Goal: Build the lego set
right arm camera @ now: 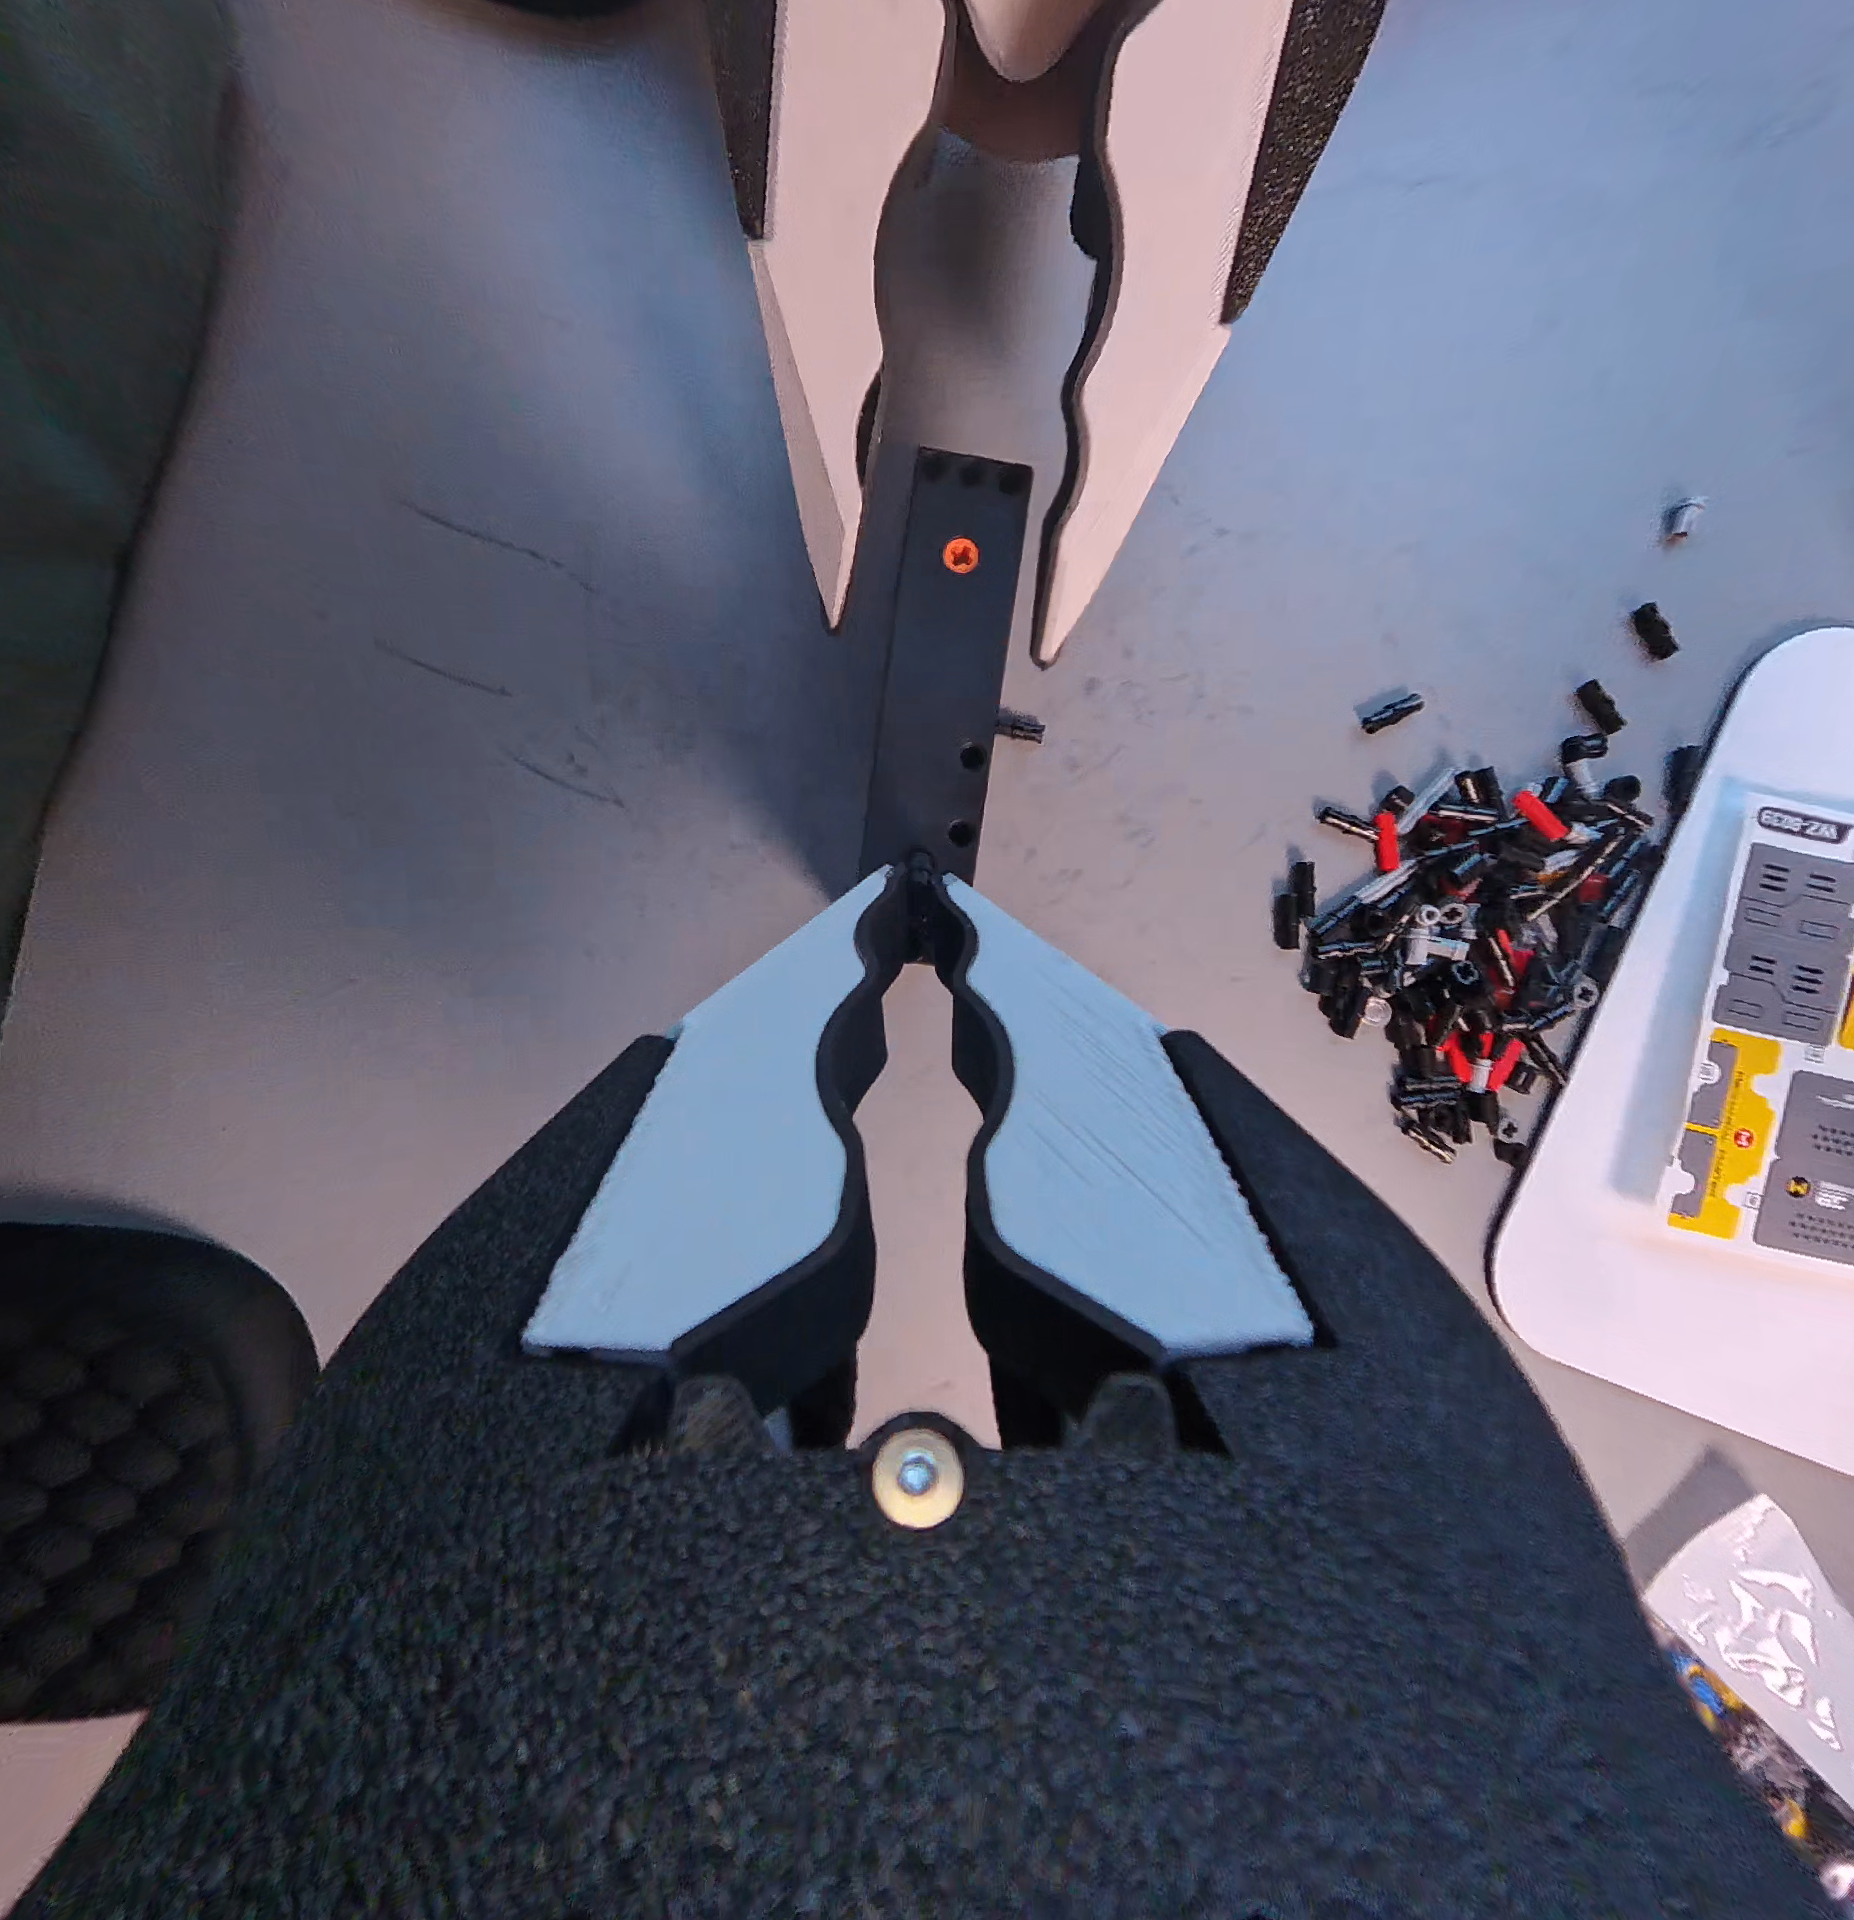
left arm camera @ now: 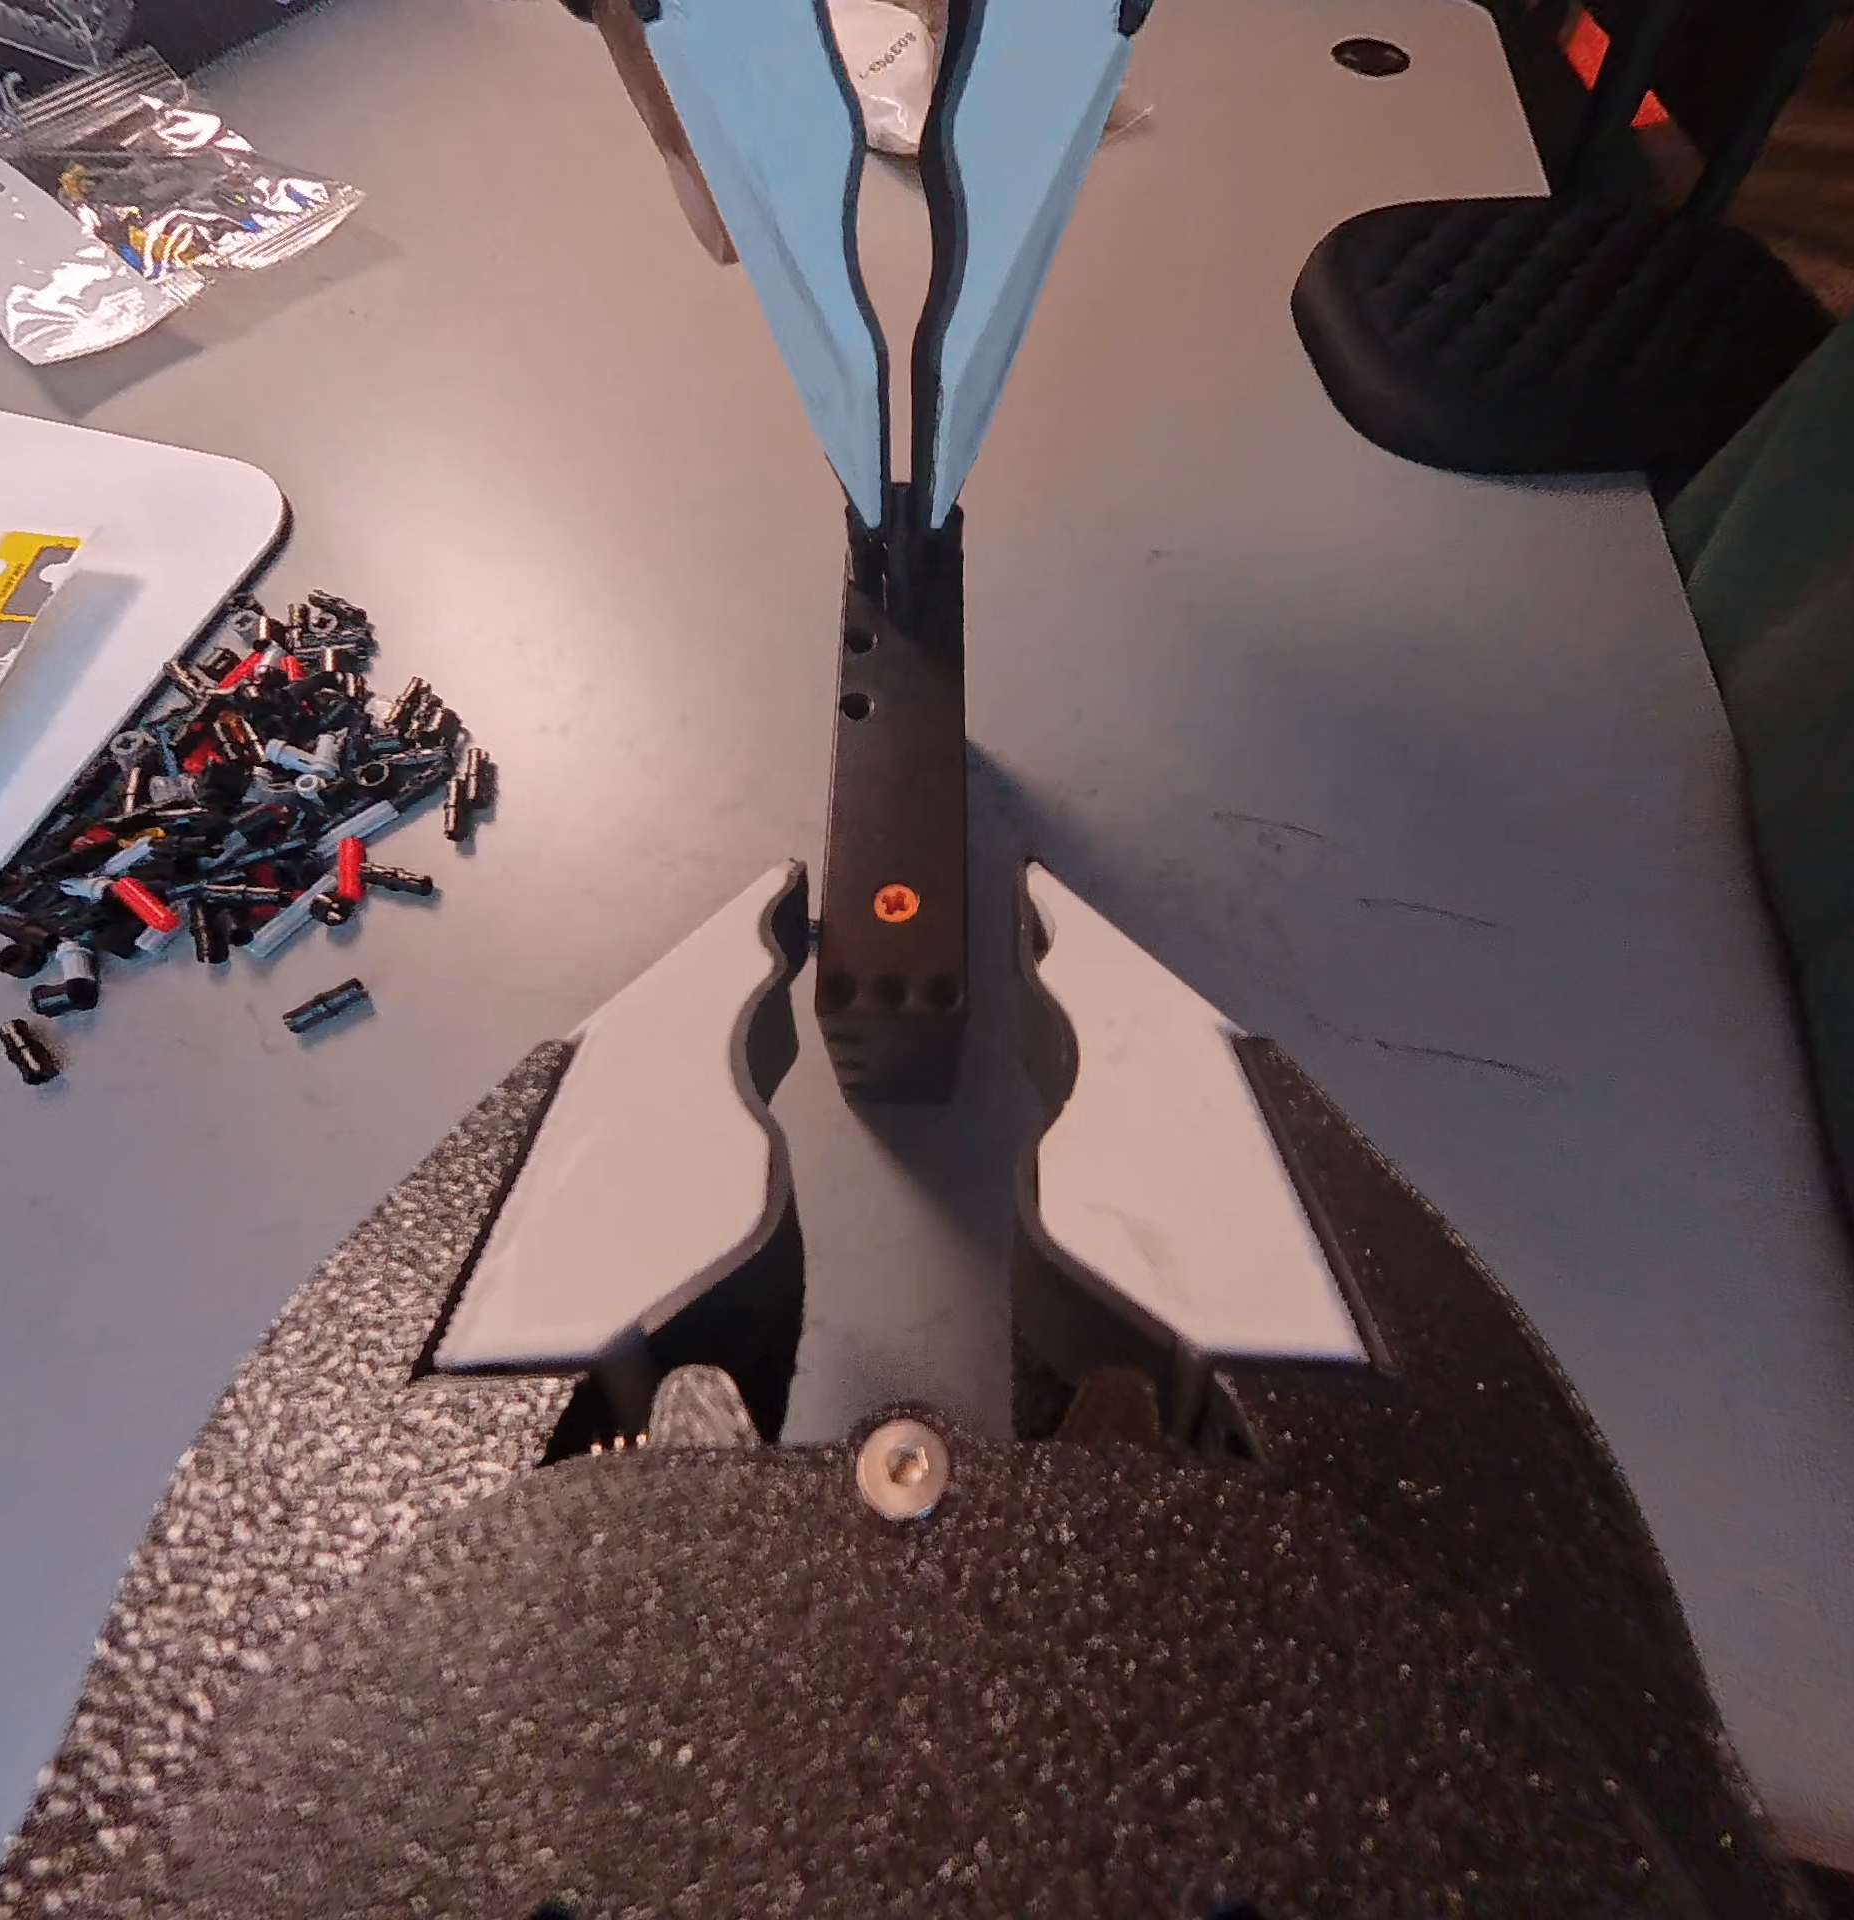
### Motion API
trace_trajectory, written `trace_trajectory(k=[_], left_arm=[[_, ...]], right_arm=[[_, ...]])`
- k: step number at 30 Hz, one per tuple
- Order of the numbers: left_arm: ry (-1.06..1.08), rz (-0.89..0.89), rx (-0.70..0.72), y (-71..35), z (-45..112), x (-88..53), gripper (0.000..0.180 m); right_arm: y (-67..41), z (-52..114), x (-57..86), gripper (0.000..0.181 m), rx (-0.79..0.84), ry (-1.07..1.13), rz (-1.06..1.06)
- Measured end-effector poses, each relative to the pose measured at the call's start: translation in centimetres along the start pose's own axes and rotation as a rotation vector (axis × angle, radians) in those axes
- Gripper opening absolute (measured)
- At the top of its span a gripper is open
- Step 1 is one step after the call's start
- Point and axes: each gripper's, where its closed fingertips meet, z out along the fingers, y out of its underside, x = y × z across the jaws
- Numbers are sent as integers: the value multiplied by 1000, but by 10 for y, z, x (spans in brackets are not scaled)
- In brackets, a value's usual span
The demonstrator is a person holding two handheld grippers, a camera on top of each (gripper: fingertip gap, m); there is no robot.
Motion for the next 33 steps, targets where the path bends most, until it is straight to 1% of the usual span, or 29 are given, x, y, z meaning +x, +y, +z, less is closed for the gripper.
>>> trace_trajectory(k=[3,4,15,22,33], left_arm=[[-4,6,-10,4,2,1,31],[-7,3,-8,4,2,0,26],[-11,-13,7,4,2,0,26],[-6,-23,9,3,2,0,26],[-2,-36,8,3,2,0,26]], right_arm=[[0,2,0,2,-51,-15,-11],[1,2,0,2,-76,-20,-19],[2,2,1,2,-380,-121,-207],[1,2,0,2,-493,-155,-296],[0,2,0,1,-631,-151,-353]])
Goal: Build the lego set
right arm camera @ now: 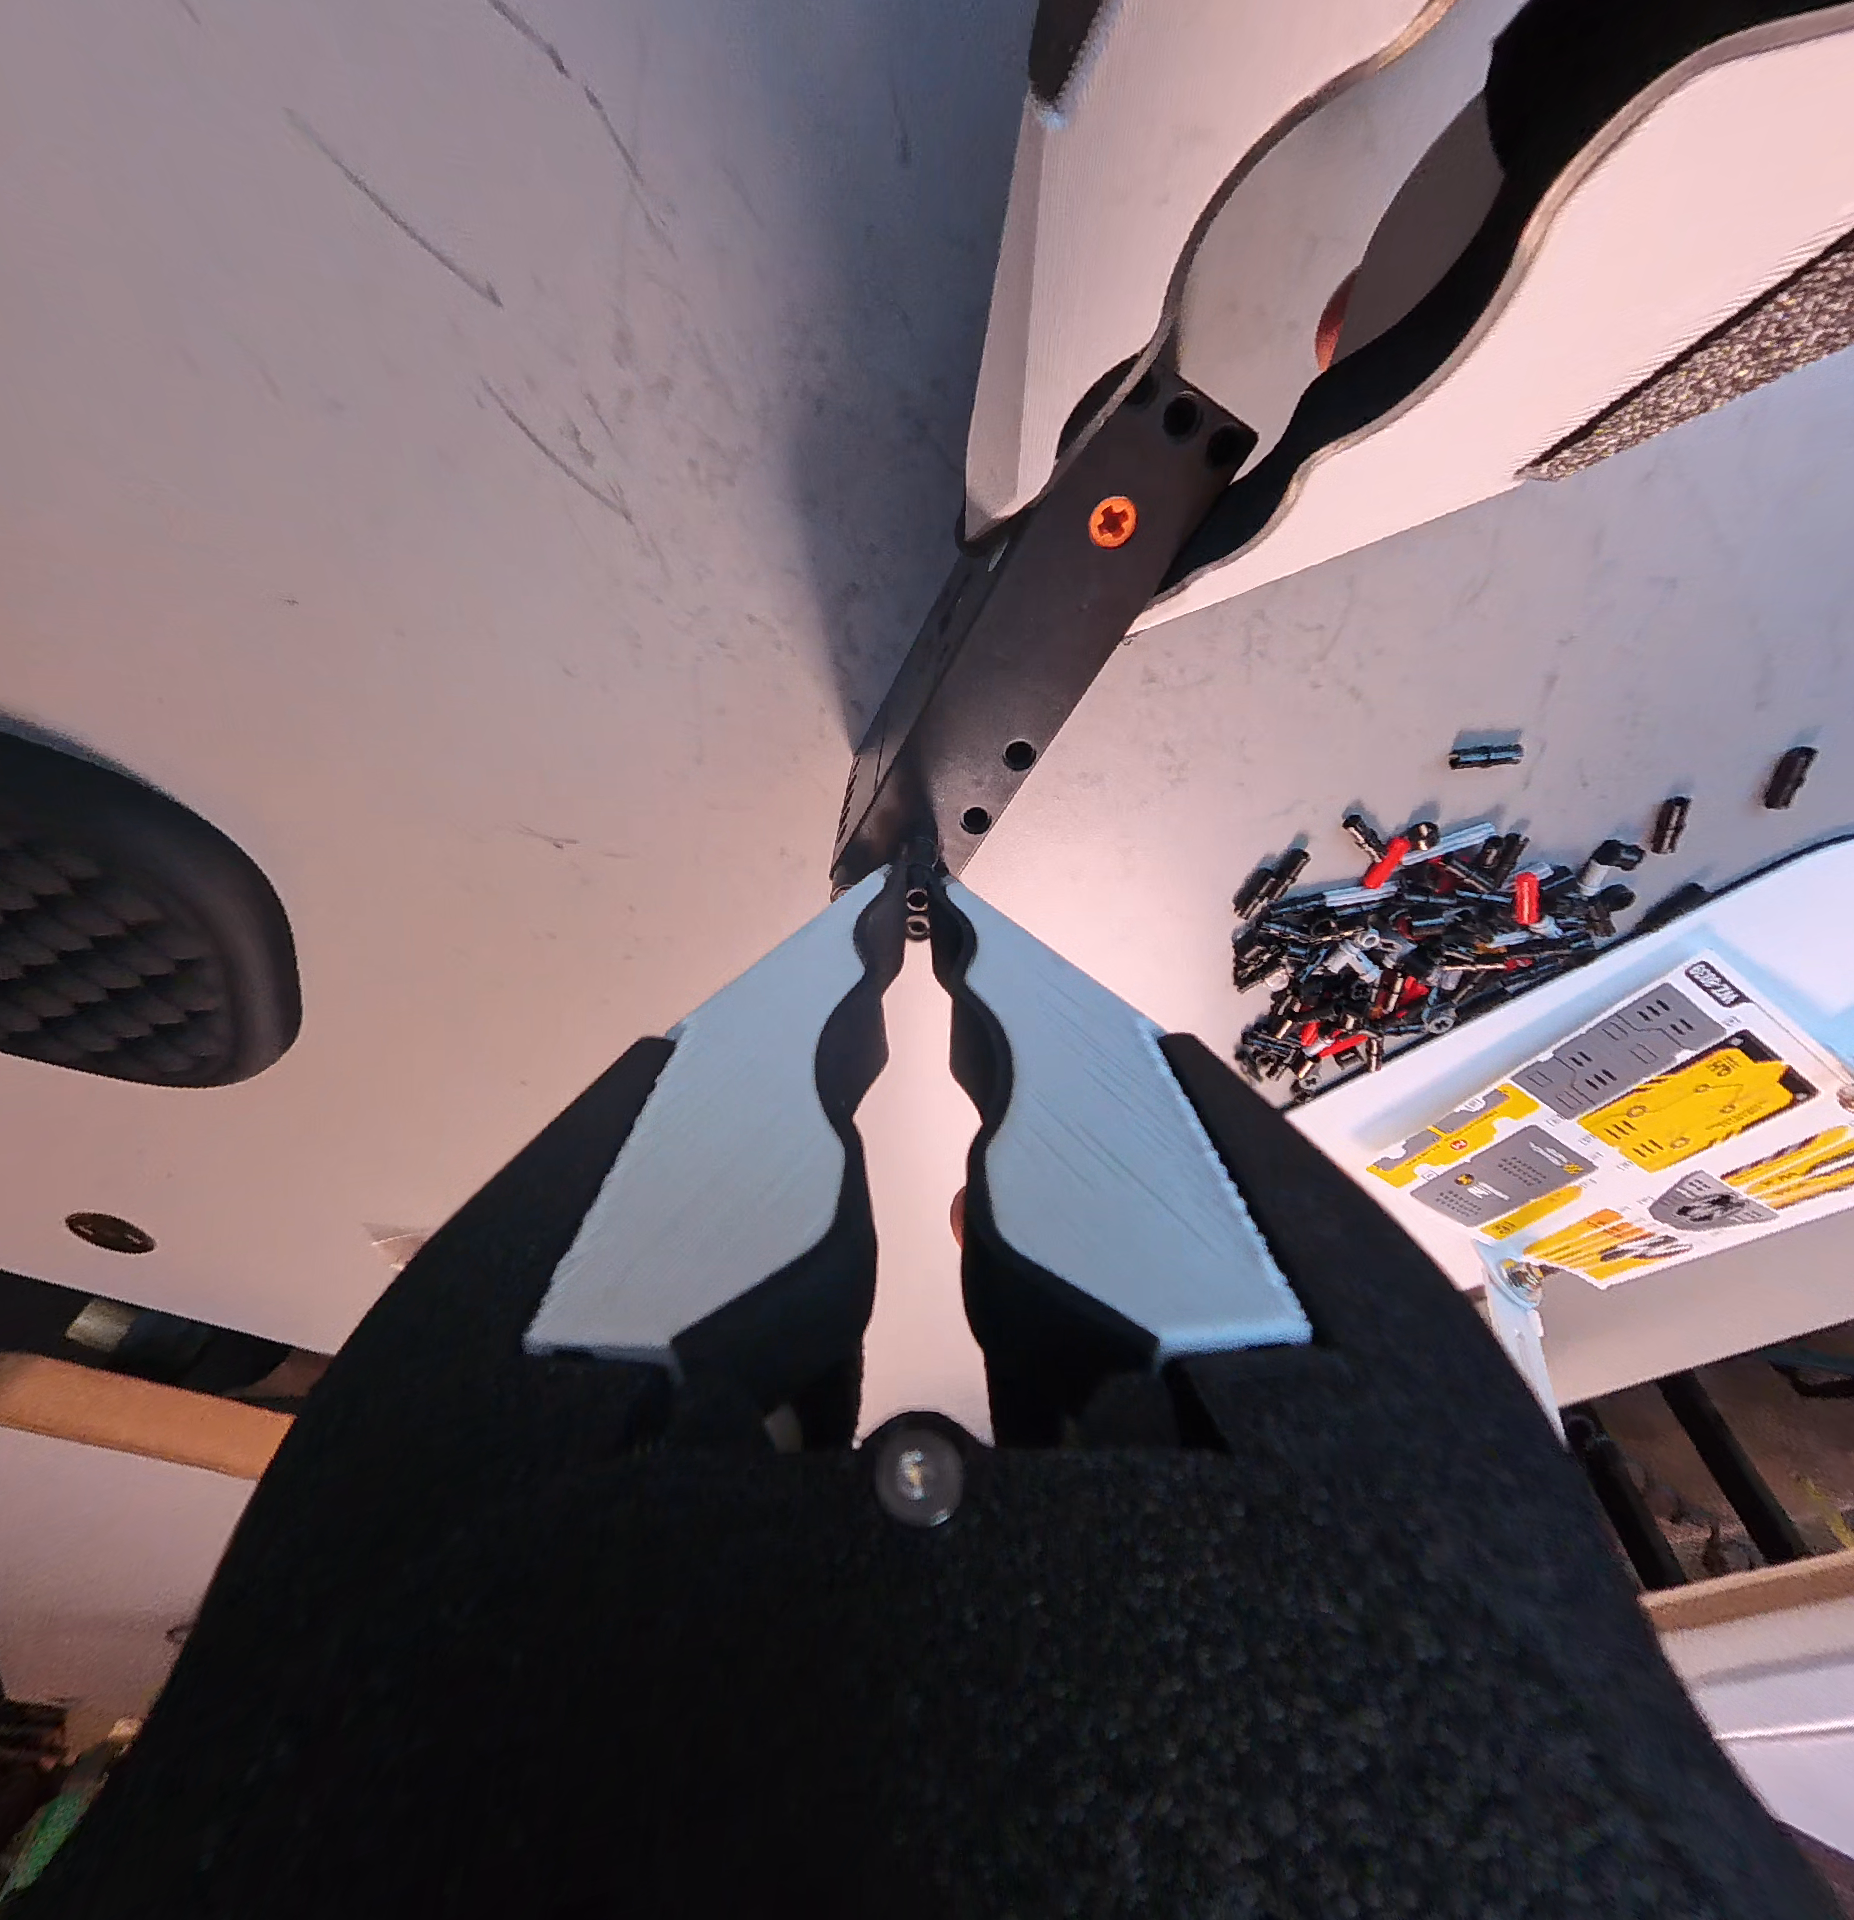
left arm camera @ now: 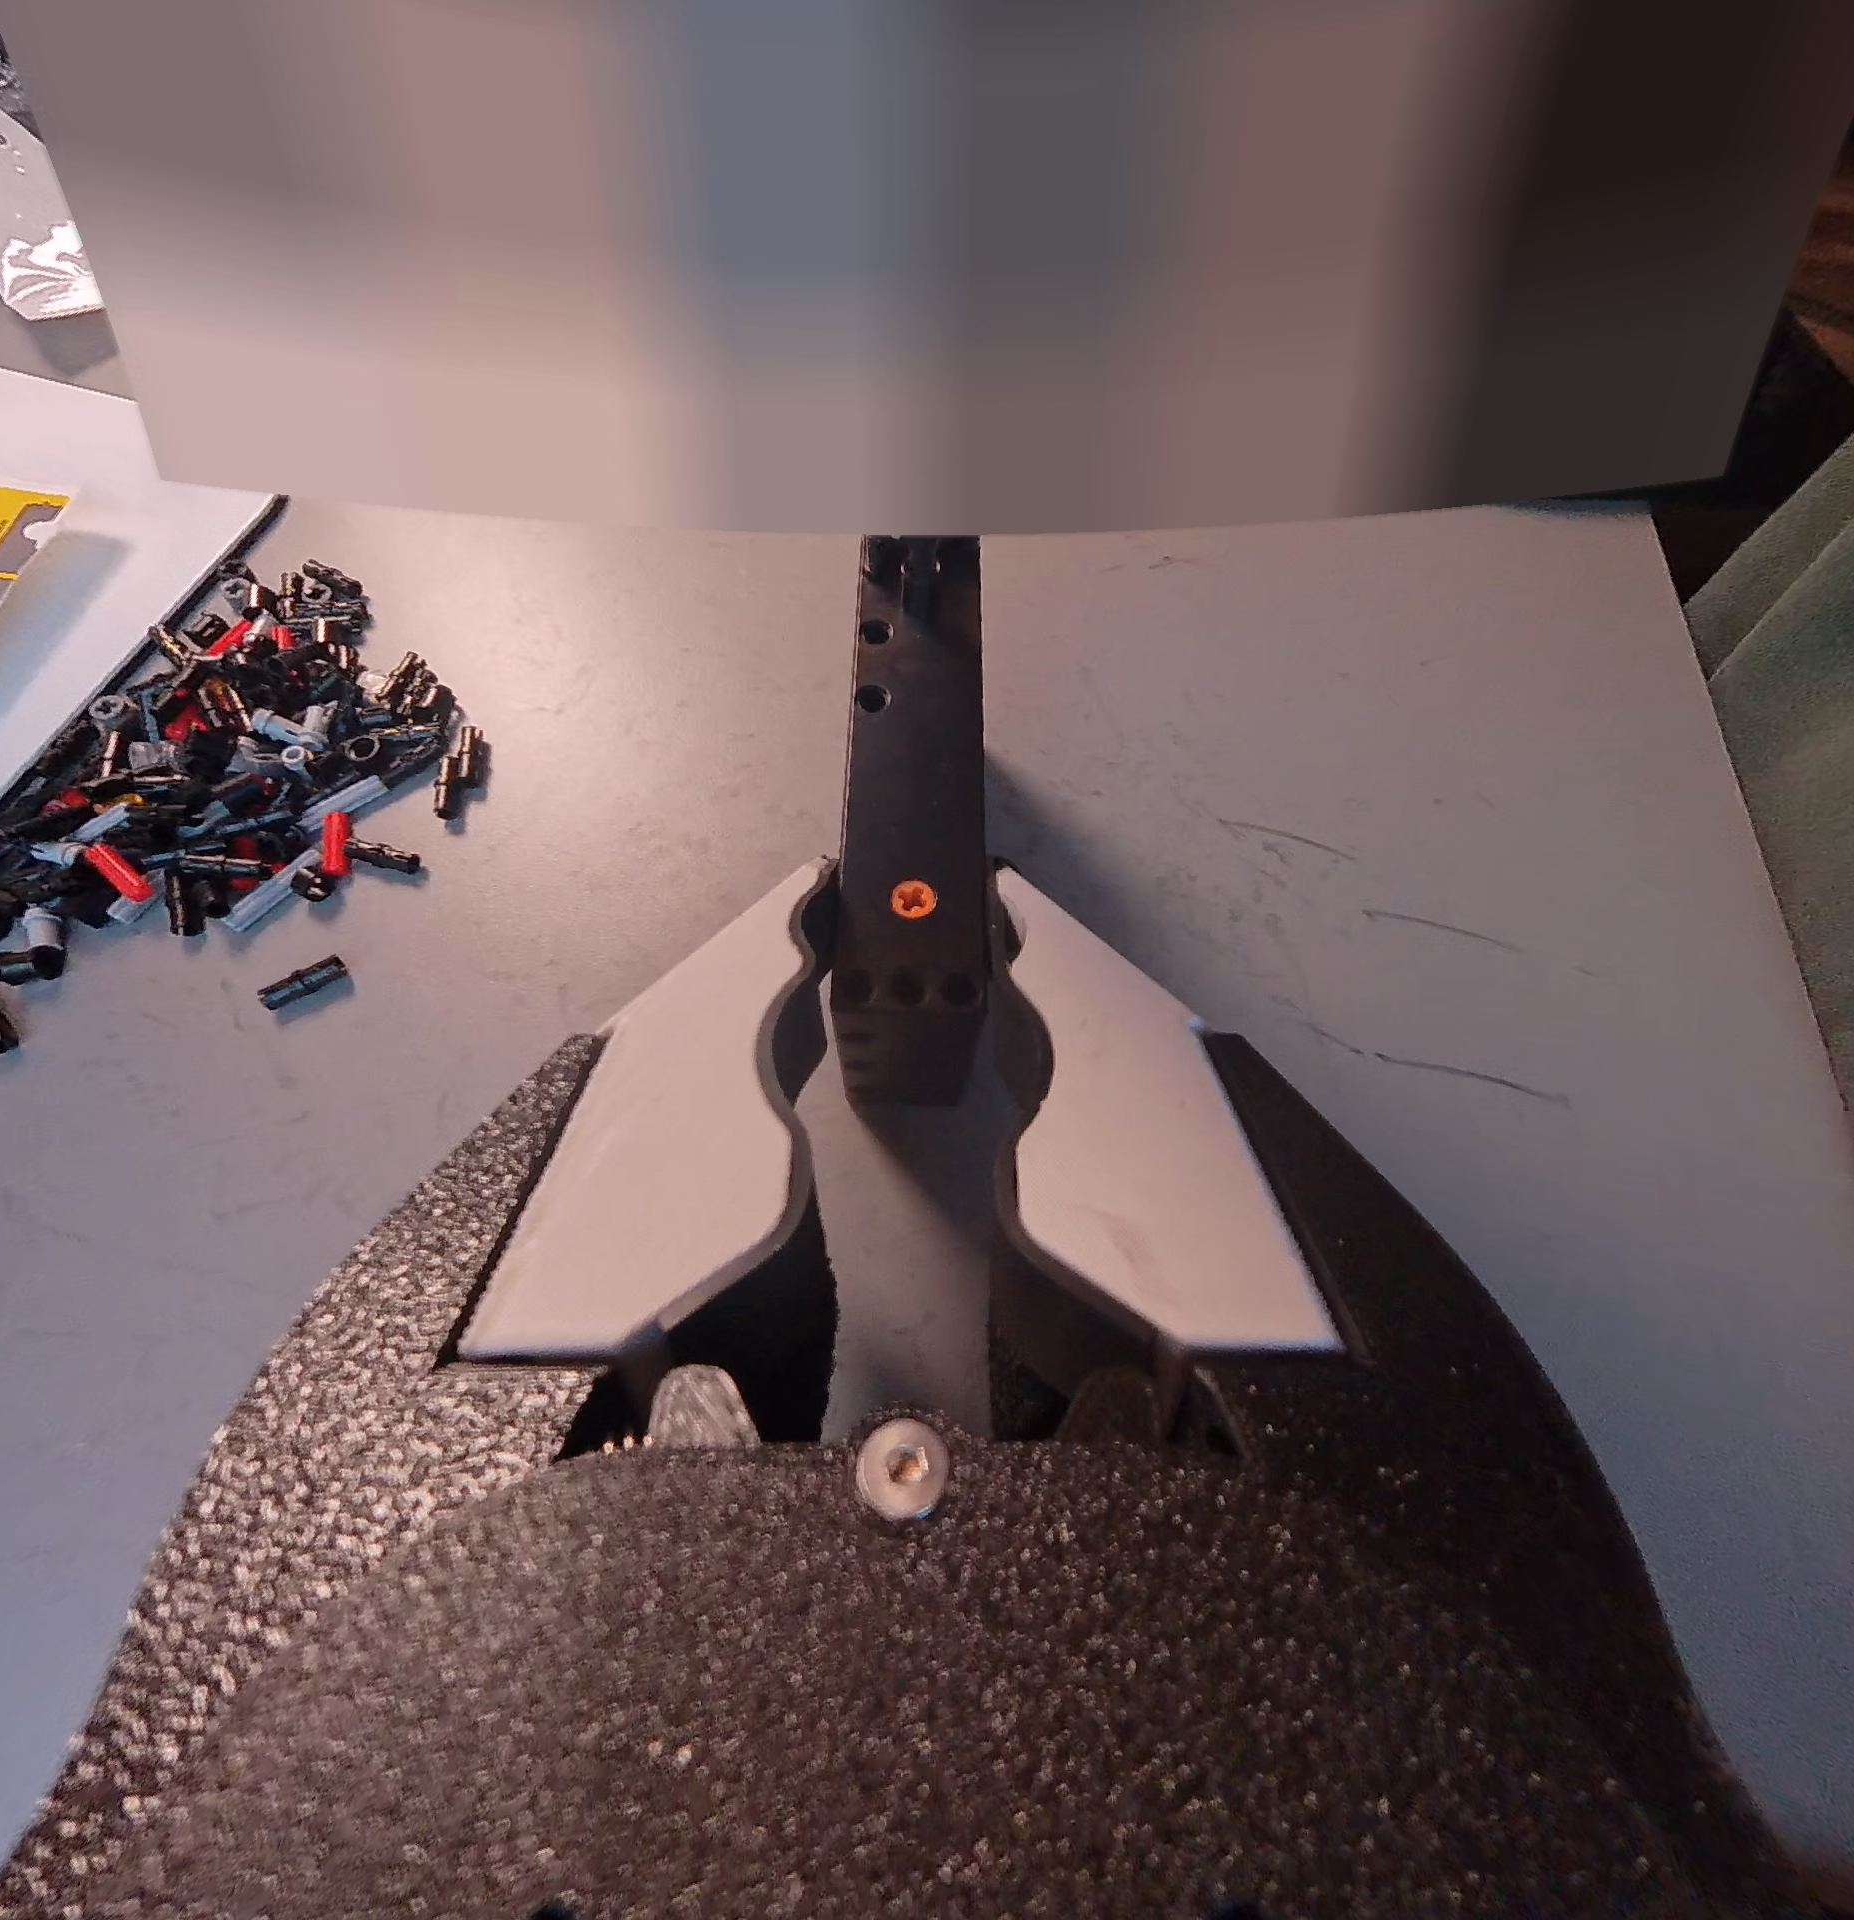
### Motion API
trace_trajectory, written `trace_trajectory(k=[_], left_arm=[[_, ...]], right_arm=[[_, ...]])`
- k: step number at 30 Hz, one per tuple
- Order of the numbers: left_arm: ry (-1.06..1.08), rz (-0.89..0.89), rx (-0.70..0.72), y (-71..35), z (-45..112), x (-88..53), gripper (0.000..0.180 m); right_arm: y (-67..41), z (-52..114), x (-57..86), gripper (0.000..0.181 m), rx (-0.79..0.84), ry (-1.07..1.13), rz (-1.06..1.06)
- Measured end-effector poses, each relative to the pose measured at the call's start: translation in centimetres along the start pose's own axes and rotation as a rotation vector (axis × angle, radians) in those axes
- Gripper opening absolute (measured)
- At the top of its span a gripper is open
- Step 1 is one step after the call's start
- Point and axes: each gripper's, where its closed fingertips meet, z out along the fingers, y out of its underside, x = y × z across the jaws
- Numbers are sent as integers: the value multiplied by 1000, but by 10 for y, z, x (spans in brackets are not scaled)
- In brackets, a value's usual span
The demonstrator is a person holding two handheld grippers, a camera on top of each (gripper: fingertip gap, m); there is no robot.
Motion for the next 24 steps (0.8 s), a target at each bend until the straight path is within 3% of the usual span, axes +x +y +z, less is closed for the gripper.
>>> trace_trajectory(k=[24], left_arm=[[11,-6,1,1,-2,1,26]], right_arm=[[-2,0,-1,1,-259,-32,-42]])
